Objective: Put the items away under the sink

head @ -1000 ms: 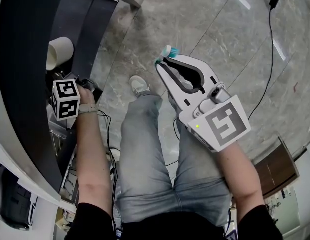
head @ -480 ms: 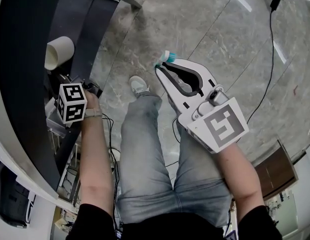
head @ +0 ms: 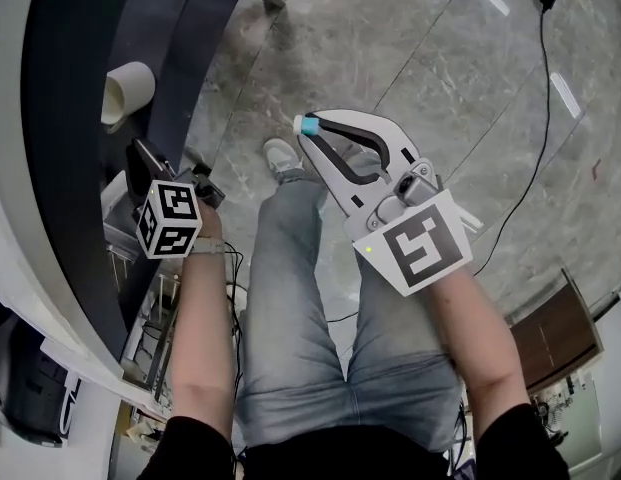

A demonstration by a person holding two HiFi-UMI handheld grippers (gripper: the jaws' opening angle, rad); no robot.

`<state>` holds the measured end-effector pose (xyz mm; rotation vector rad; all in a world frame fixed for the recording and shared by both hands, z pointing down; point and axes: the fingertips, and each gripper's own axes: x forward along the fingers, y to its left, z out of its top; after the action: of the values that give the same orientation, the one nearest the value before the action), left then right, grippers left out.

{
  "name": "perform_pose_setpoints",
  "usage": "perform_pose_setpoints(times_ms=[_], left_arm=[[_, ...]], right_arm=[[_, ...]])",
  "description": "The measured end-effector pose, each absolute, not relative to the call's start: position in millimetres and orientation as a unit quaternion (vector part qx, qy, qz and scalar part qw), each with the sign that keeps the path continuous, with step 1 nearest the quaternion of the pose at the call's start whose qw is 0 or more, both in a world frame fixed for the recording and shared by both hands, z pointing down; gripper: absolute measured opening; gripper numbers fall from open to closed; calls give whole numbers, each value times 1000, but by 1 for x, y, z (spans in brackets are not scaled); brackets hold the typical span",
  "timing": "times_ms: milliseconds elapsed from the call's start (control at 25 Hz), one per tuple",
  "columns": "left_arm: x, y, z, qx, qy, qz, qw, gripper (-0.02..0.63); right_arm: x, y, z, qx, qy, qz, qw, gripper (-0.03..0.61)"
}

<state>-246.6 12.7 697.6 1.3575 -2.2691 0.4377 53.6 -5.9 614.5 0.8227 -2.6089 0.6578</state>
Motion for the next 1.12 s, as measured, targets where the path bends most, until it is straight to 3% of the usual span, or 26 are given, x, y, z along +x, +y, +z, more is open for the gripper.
perform_pose_setpoints(times_ms=[280,560,800,1120], left_arm=[[-168,25,662,639,-696,254,208,37],[-116,52,628,736,-555,290,257,23],[-117,75,611,745,-501,306,318,23],[-135,100,587,736,-503,317,323,23]], right_arm=[[49,10,605,288,-920,209,167,57],[30,18,602,276,-933,175,154,57],[-12,21,589,246,-956,122,103,57],[-69,19,588,213,-971,-16,103,57]])
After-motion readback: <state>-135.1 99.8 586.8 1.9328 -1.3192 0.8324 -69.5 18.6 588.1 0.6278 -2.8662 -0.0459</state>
